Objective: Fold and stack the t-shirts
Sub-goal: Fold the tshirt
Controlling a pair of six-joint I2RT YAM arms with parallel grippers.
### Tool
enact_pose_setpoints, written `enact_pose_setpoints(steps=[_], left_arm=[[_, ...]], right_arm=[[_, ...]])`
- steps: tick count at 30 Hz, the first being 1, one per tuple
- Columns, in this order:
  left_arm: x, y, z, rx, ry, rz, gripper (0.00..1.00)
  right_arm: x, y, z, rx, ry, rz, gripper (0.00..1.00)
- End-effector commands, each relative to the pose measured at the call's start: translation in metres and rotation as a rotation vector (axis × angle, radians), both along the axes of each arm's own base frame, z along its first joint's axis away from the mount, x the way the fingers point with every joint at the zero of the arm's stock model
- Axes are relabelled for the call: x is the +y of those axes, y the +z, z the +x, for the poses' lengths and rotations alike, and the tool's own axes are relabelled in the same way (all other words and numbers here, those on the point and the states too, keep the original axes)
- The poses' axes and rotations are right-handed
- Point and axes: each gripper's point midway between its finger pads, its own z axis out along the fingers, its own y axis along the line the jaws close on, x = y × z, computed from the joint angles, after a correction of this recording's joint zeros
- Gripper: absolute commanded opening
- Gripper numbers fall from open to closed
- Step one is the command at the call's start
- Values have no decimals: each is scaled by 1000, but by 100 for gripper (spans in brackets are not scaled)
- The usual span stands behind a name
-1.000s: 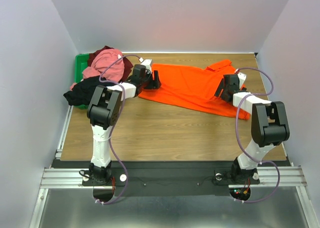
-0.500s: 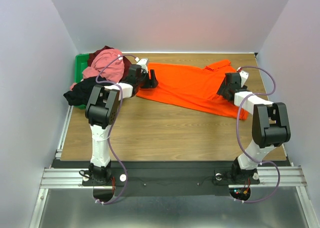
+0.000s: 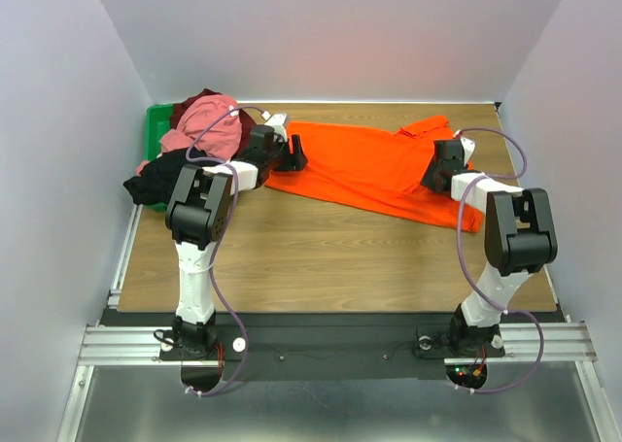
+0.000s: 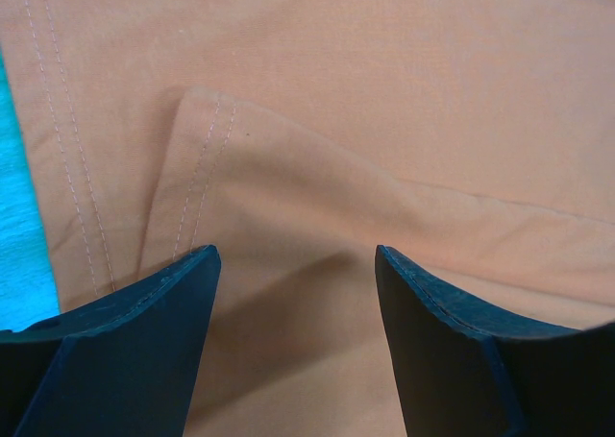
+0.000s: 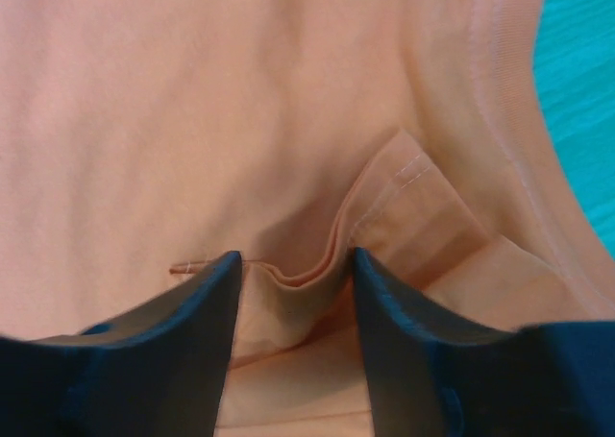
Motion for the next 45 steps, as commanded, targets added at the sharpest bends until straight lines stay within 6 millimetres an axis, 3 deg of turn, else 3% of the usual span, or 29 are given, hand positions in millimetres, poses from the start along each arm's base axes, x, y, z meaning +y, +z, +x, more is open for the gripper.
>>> enact_pose_setpoints(steps=[1,3,4,5,8,9,17,29,31,34,36,37,39,41,45], left_arm=[[13,-29,-14,86,14,34,78],[13,-29,-14,84,14,30,78],[14,-30,-14,86,13,29,78],[14,-30,-14,85,12,30,78],[20,-32,-15,89,33,43,78],[20,-31,-16,88,33,39,78],[26,-30,-26,94,74,25,78],[29,-28,-36,83,102,-2,79],[30,-28,-36,83,105,-1,79],[31,-27,-36,82,115,-4,79],[35,-24,-35,74,138,5,79],[40,-19,-33,63,167,11,80],[40,-16,-33,51,164,8,80],[41,-8,-32,35,166,7,81],[47,4,-34,9,188,22,81]], right_arm=[[3,7,17,-34,22,13,52],[2,4,18,-26,23,5,46],[1,4,17,-26,19,1,32],[-2,5,16,-28,6,-12,24],[-7,13,17,-42,-13,-34,3],[-9,16,18,-46,-18,-44,0],[-32,56,24,-81,-82,-157,0],[-44,70,48,-60,-99,-252,0],[-43,64,53,-42,-87,-256,1],[-42,58,57,-28,-71,-258,12],[-42,51,55,-13,-70,-259,32],[-43,55,54,-19,-74,-260,51],[-48,55,46,-15,-93,-264,73],[-56,62,40,-31,-114,-250,81],[-74,51,21,-9,-150,-206,82]])
